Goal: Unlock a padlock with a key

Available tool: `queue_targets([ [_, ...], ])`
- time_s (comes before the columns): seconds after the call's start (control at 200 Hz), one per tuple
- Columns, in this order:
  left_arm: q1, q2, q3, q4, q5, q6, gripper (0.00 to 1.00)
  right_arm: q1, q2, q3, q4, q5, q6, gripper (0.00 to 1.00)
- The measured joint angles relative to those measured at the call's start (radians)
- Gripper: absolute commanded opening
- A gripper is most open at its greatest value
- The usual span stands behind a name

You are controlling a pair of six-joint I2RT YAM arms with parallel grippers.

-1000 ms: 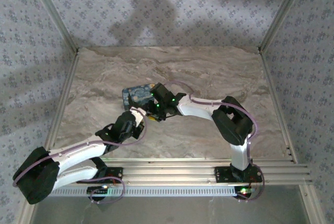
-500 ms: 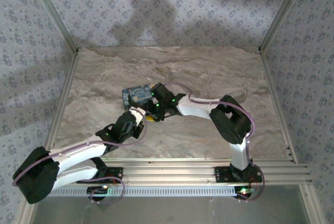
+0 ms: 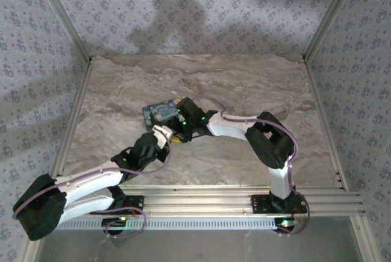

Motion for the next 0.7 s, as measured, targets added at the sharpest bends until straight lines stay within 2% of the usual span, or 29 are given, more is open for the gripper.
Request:
queue_targets([
  [0.125,0.0,-0.017,-0.016,0.018,0.011,0.002,0.0,0.004,0.0,0.001,-0.005,0.007,-0.005,0.4],
  [0.385,-0.007,0.003,-0.018,0.02,0.028,0.009,0.0,0.008,0.0,0.008,-0.042,0.042,-0.037,0.0],
  [0.52,-0.008,0.014,-0.016,0.027,0.028,0.009,0.0,0.008,-0.002,0.008,-0.055,0.053,-0.046,0.0],
  [0.64,-0.008,0.018,0.0,0.006,0.028,0.0,0.3,0.005,-0.01,-0.007,-0.038,0.053,-0.038,0.0],
  [0.7,-0.01,0.018,0.014,-0.019,0.031,-0.01,0.38,0.0,-0.029,-0.054,0.015,0.054,-0.024,0.0],
])
